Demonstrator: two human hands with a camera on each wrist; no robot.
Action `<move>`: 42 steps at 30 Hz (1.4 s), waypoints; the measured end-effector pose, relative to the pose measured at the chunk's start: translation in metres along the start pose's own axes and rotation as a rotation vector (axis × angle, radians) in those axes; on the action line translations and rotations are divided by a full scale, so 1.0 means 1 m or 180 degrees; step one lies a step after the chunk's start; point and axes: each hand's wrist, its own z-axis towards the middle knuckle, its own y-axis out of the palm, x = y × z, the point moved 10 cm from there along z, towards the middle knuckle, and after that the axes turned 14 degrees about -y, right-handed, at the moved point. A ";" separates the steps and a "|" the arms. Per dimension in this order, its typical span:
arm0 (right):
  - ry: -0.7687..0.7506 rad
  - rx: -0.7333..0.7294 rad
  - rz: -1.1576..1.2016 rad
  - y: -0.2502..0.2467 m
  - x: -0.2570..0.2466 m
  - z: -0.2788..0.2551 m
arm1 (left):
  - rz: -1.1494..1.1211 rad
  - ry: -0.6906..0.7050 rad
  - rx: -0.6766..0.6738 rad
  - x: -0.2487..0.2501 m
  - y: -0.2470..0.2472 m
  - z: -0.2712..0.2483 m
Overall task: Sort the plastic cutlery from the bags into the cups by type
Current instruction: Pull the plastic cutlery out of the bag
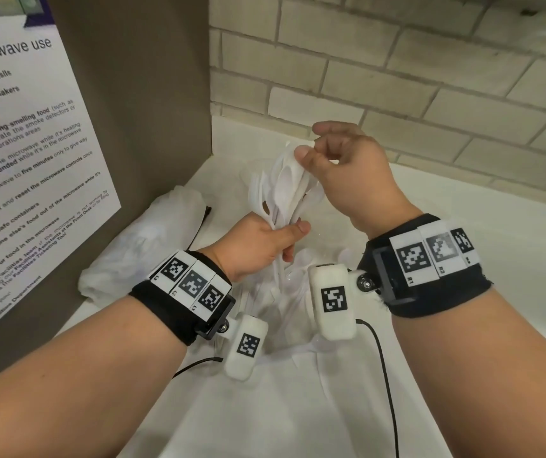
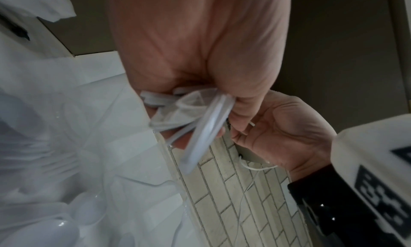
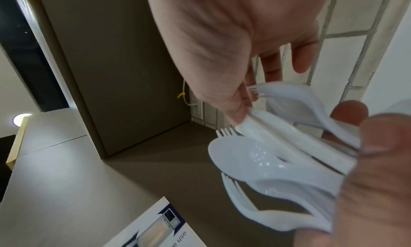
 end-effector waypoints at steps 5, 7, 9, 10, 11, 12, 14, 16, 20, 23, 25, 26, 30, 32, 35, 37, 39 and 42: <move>0.0111 0.0246 0.0255 0.000 0.001 -0.003 | 0.0138 -0.0041 0.0078 0.005 -0.003 -0.003; 0.0134 0.0051 0.0201 0.008 0.001 -0.004 | 0.0072 0.0027 0.0062 0.008 -0.003 -0.004; 0.0032 -0.0038 0.0071 0.011 -0.003 -0.005 | -0.0002 0.0080 0.0020 0.009 -0.003 -0.003; 0.0036 0.0006 0.0152 0.011 -0.005 -0.006 | -0.0004 0.0100 0.0009 0.009 -0.003 -0.003; 0.0104 0.0074 0.0319 0.009 -0.005 -0.006 | 0.0005 0.0115 0.0006 0.010 -0.002 -0.004; 0.0211 0.0148 0.0531 0.008 -0.003 -0.006 | -0.0023 0.0147 -0.0024 0.011 -0.001 -0.006; 0.0414 0.0187 0.0860 0.010 0.000 -0.009 | -0.0099 0.0222 -0.0078 0.013 -0.001 -0.007; 0.0440 -0.0029 0.0923 0.017 -0.001 -0.010 | -0.0124 0.0253 -0.0097 0.013 -0.001 -0.007; 0.0409 -0.0252 0.0822 0.018 -0.004 -0.009 | -0.0144 0.0272 -0.0115 0.013 0.000 -0.008; 0.0454 -0.0135 0.1109 0.015 -0.007 -0.008 | -0.0114 0.0263 -0.0115 0.012 0.001 -0.008; 0.0331 -0.0273 0.1118 0.019 -0.012 -0.010 | -0.0134 0.0257 -0.0132 0.012 0.001 -0.008; 0.0299 -0.0350 0.1112 0.021 -0.013 -0.010 | -0.0158 0.0267 -0.0147 0.012 0.001 -0.007; 0.0389 -0.0190 0.1179 0.017 -0.007 -0.006 | -0.0090 0.0405 -0.0206 0.015 0.004 -0.010; 0.0429 0.0126 0.1342 0.010 -0.003 -0.003 | -0.0119 0.0416 -0.0270 0.013 0.007 -0.009; 0.0377 0.0492 0.1519 -0.003 -0.006 0.003 | -0.0177 0.0338 -0.0385 0.004 0.008 -0.004; 0.0339 0.0799 0.1865 -0.018 -0.011 0.009 | -0.0164 0.0345 -0.0511 0.001 0.011 -0.005; 0.0263 0.1128 0.2417 -0.034 -0.017 0.017 | -0.0184 0.0361 -0.0706 0.000 0.016 -0.006; -0.0033 0.1472 0.2685 -0.058 -0.025 0.025 | -0.0557 0.0289 -0.1057 -0.004 0.022 -0.010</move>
